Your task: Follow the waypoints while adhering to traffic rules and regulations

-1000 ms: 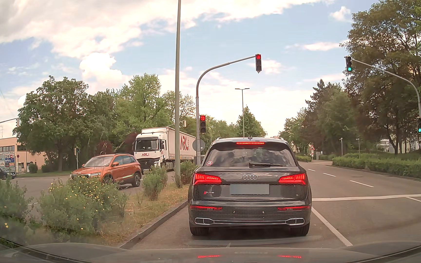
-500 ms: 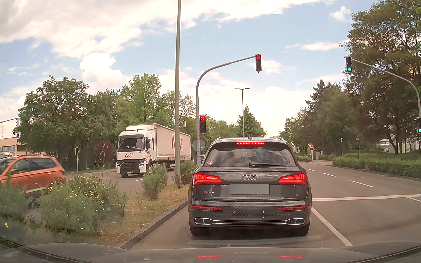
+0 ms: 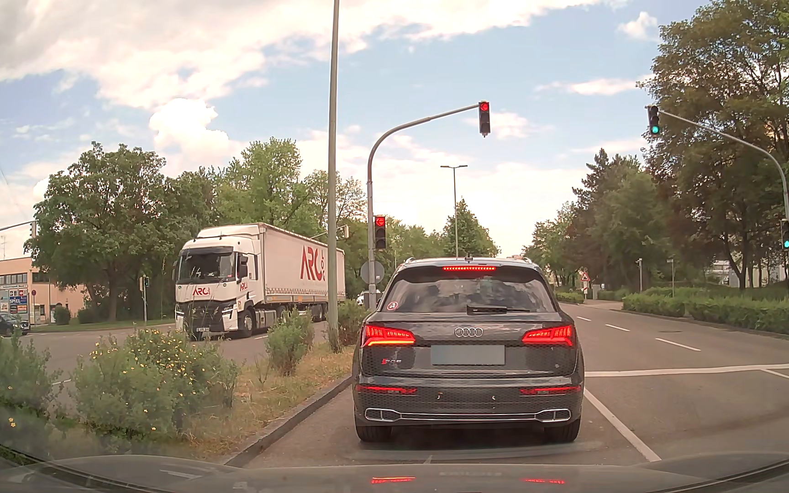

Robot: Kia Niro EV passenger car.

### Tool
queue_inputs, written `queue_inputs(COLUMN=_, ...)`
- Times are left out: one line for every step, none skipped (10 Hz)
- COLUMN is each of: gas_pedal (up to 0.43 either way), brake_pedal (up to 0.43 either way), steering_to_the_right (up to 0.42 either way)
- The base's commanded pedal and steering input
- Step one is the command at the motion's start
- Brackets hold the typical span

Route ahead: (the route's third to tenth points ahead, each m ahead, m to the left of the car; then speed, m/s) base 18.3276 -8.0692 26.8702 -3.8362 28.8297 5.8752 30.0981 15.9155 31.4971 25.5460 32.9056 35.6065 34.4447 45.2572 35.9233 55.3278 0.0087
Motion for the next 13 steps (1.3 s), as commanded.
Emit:
queue_inputs(gas_pedal=0.0, brake_pedal=0.549, steering_to_the_right=0.027)
queue_inputs(gas_pedal=0.0, brake_pedal=0.537, steering_to_the_right=0.027)
queue_inputs(gas_pedal=0.0, brake_pedal=0.524, steering_to_the_right=0.026)
queue_inputs(gas_pedal=0.0, brake_pedal=0.518, steering_to_the_right=0.026)
queue_inputs(gas_pedal=0.0, brake_pedal=0.512, steering_to_the_right=0.026)
queue_inputs(gas_pedal=0.0, brake_pedal=0.512, steering_to_the_right=0.026)
queue_inputs(gas_pedal=0.0, brake_pedal=0.512, steering_to_the_right=0.026)
queue_inputs(gas_pedal=0.0, brake_pedal=0.512, steering_to_the_right=0.026)
queue_inputs(gas_pedal=0.0, brake_pedal=0.506, steering_to_the_right=0.027)
queue_inputs(gas_pedal=0.0, brake_pedal=0.506, steering_to_the_right=0.028)
queue_inputs(gas_pedal=0.0, brake_pedal=0.506, steering_to_the_right=0.028)
queue_inputs(gas_pedal=0.0, brake_pedal=0.5, steering_to_the_right=0.029)
queue_inputs(gas_pedal=0.0, brake_pedal=0.5, steering_to_the_right=0.03)
